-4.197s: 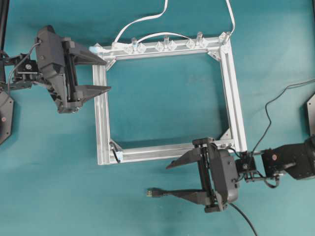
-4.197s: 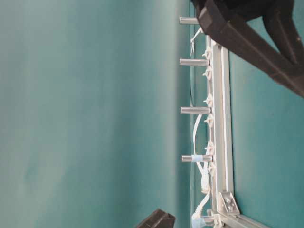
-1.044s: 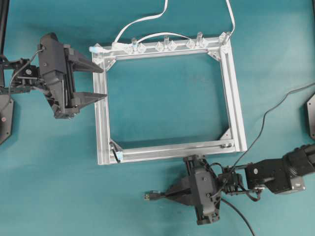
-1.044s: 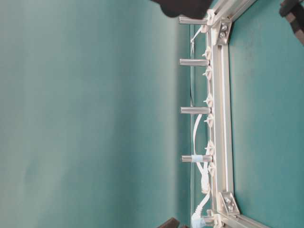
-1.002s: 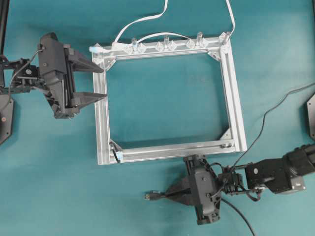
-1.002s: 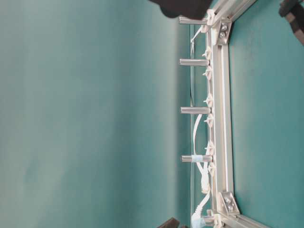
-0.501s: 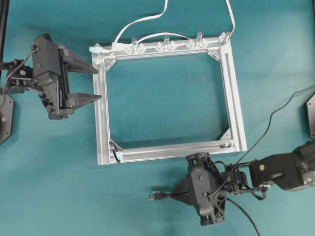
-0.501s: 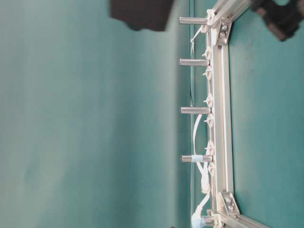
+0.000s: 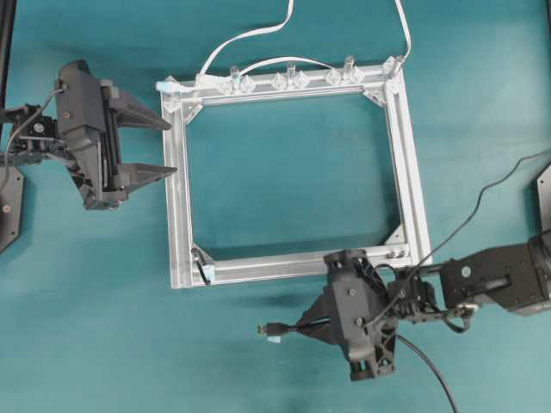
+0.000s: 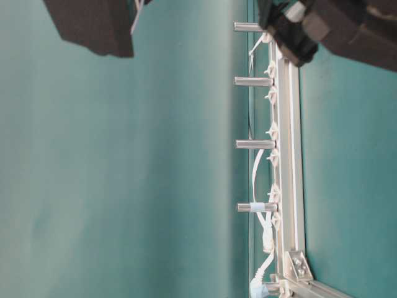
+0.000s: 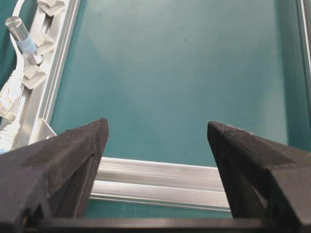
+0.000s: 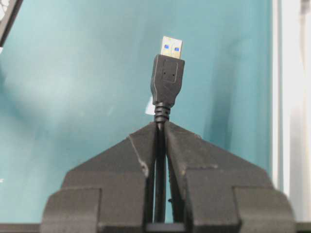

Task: Insert the wire through the string loop located on the left side.
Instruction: 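Lift the cable and carry it toward the zip-tie loop at the frame corner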

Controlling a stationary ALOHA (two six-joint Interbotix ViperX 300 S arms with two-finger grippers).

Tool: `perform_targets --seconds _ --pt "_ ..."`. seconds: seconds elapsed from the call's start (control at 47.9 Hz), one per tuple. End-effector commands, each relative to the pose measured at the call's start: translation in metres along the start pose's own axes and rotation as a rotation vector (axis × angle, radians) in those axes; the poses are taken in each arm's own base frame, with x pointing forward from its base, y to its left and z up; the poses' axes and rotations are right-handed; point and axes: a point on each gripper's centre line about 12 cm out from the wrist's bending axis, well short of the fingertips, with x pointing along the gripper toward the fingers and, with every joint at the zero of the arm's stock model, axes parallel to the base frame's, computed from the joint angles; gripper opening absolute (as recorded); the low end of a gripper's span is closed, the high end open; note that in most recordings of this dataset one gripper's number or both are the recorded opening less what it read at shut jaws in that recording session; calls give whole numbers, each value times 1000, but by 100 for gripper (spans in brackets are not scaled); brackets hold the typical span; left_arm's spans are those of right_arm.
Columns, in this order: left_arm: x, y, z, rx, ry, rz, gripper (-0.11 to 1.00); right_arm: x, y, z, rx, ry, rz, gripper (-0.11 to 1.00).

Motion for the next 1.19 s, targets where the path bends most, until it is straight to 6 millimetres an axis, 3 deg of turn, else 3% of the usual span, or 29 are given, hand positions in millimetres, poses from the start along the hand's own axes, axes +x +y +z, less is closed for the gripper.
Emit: perform_targets --seconds 0.0,0.773,1.169 --pt "-2 -1 6 -5 -25 -2 83 -8 5 19 0 -43 19 7" --pt "-4 -10 4 12 -23 -33 83 -8 1 22 5 -31 14 7" --pt "-5 -28 -3 50 36 -93 83 -7 -25 29 8 -40 -35 7"
